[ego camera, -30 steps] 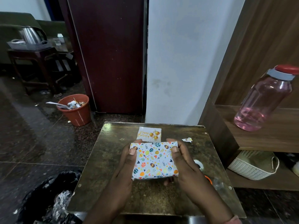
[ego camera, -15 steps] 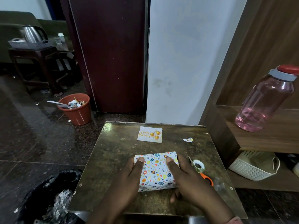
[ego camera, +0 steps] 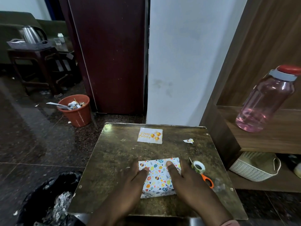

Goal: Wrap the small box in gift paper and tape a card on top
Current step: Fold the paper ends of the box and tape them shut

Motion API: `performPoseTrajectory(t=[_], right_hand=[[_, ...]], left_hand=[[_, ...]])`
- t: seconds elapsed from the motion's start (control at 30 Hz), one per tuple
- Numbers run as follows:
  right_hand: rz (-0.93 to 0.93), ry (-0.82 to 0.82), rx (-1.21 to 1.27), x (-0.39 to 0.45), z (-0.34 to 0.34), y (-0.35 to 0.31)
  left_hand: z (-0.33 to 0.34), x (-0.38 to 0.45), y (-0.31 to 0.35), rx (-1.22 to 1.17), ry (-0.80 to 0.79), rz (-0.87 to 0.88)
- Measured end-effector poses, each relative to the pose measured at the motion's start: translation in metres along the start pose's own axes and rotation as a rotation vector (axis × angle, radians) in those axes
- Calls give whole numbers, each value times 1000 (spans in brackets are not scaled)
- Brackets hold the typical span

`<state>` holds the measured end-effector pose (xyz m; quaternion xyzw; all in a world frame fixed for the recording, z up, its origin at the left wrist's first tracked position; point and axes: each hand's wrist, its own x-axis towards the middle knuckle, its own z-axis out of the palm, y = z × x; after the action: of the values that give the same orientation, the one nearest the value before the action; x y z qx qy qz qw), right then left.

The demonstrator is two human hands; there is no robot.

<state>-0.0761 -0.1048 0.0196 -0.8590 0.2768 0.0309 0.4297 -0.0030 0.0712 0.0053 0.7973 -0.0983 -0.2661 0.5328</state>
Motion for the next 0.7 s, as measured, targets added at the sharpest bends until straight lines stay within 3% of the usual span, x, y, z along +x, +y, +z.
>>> performPoseTrajectory(t=[0.1,0.3,0.7], right_hand=[[32,23,-108,-1,1,0],[27,5,-92,0,0,-1],[44,3,-112,-2,0,-5]], left_hand=[[1,0,-2,111,56,55],[3,1,-2,184,83,100],[4,-1,0,180,126,120]])
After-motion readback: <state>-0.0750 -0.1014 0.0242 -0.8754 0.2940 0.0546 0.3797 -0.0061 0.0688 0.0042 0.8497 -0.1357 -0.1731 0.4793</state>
